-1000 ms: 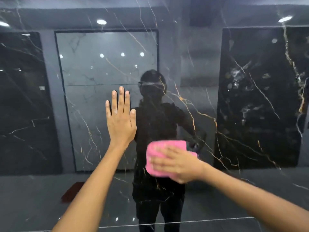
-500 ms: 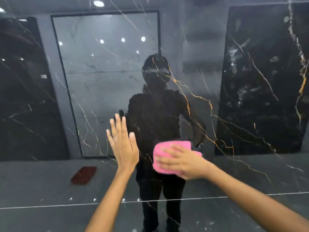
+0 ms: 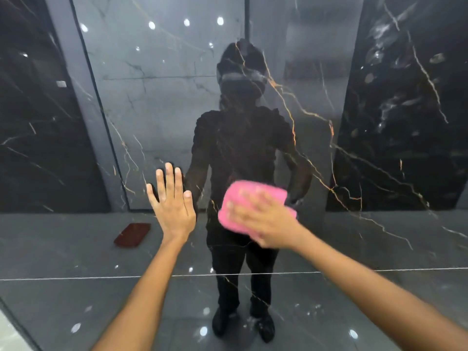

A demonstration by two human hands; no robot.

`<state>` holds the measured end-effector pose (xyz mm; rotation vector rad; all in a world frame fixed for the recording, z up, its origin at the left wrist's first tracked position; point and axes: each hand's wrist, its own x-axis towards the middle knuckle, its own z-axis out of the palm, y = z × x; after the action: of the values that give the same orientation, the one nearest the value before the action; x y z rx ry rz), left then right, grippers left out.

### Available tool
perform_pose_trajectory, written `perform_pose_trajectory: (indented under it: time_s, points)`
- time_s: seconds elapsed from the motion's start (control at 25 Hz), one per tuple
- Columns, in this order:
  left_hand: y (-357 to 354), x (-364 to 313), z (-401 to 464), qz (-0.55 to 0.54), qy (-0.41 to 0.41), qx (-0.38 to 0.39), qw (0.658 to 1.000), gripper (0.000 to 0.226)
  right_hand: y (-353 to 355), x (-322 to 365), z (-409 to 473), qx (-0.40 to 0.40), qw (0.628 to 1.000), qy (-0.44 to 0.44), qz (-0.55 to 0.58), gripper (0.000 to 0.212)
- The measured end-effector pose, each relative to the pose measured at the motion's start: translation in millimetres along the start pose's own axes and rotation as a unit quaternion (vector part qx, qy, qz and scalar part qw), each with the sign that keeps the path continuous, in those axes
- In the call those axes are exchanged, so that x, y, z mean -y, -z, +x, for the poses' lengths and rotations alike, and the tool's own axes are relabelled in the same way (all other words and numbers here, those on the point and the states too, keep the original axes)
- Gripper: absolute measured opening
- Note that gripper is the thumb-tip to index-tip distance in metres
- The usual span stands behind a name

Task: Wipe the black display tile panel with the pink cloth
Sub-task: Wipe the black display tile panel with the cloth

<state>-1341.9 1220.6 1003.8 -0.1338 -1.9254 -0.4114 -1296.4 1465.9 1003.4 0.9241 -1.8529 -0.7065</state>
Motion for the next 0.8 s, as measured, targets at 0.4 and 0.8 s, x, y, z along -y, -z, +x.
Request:
perform_pose_trajectory:
  time_s: [0.4,0.8]
  points:
    - [5,-4,-1,-0.02,-0.019,-0.006,1.0,0.054,37,-75,27,-0.128,0.951,-0.274,0.061,0.07]
    - [15,95,-23,-0.008,0.105,-0.001,0.994,0.057,18,-16,14,-0.061,0.99,-0.125,0.0,0.08]
